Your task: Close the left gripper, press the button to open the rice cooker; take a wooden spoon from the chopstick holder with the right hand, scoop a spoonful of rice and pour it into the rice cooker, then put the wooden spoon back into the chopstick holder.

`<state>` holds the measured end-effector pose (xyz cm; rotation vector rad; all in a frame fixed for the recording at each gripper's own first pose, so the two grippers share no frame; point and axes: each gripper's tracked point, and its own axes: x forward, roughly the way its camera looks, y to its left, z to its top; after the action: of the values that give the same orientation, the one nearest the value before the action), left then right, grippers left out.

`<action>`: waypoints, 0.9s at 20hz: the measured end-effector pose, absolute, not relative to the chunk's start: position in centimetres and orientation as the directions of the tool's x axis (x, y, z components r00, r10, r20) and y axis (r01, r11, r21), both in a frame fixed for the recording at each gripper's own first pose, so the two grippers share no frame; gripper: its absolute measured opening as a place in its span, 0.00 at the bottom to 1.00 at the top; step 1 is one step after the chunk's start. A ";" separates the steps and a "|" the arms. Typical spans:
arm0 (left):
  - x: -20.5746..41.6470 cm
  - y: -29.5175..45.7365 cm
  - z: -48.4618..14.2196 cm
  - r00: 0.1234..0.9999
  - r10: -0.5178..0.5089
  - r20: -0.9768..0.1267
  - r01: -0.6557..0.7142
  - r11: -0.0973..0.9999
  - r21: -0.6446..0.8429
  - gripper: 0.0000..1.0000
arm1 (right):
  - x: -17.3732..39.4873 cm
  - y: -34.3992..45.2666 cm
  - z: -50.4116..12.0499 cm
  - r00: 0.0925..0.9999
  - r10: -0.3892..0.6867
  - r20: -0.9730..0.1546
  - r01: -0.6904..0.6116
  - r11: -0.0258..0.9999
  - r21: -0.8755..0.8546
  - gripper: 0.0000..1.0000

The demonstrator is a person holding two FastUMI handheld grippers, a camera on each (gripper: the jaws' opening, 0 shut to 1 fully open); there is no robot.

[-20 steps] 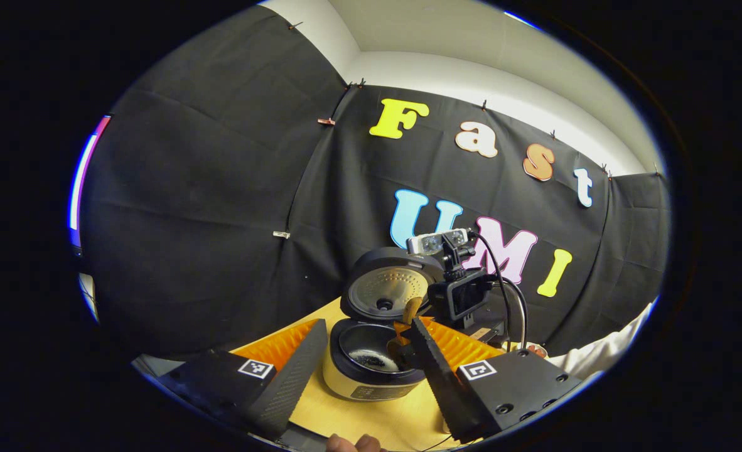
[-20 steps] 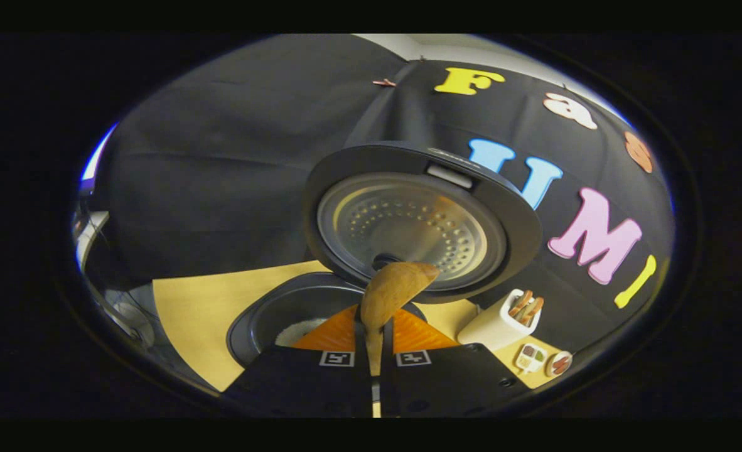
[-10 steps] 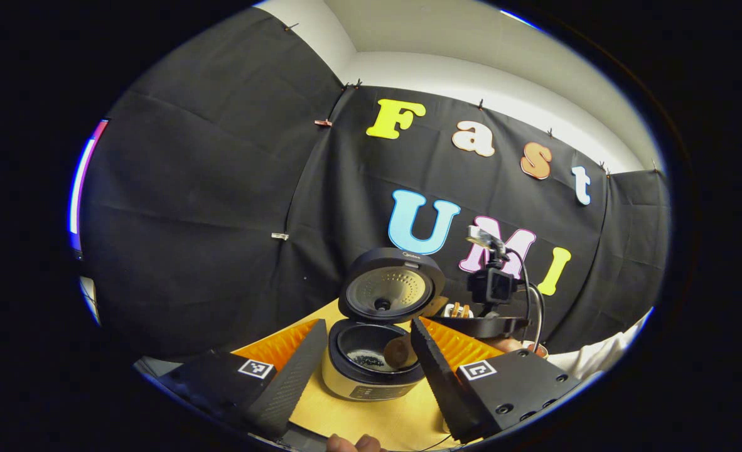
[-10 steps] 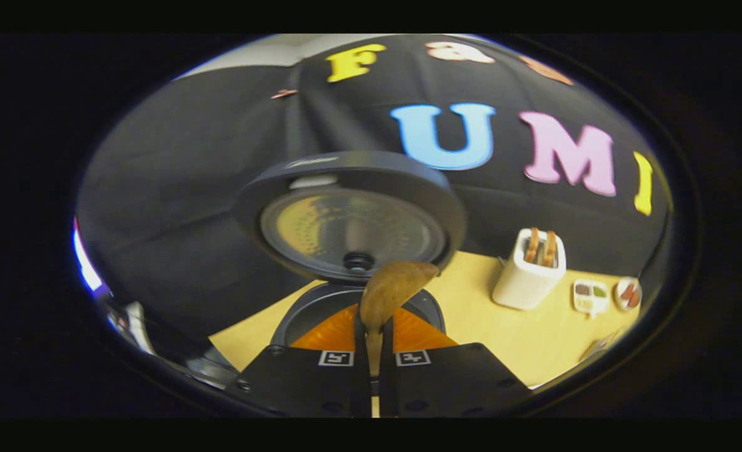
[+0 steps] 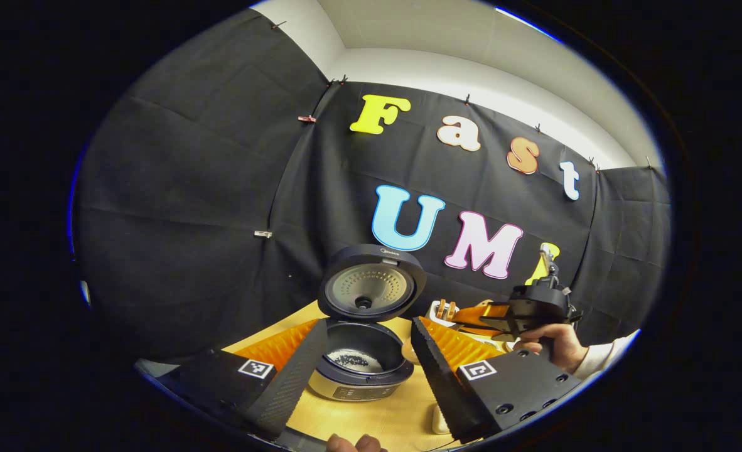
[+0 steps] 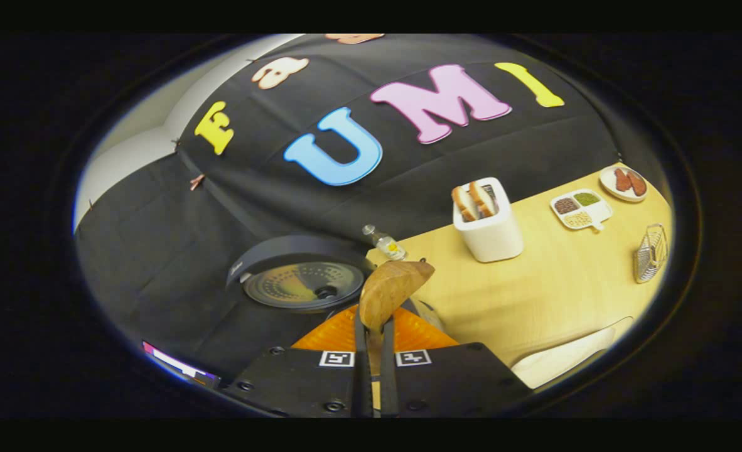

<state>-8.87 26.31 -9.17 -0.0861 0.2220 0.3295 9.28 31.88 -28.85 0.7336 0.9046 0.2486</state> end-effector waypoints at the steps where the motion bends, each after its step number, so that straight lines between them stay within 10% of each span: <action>1: -8.5 26.0 -9.3 0.924 0.304 -0.232 -0.323 0.945 -0.046 0.92 | 9.4 30.3 -28.5 0.621 0.474 -0.623 0.114 0.733 0.671 0.05; 18: -3.4 17.1 -11.5 0.923 0.279 -0.265 -0.291 0.957 -0.006 0.92 | 10.4 -2.6 -34.0 0.688 0.094 -0.720 0.376 0.802 0.464 0.05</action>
<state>-3.38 17.08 -11.46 -0.0460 0.2648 0.2928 10.39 -2.55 -33.96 0.6367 0.8093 -0.1705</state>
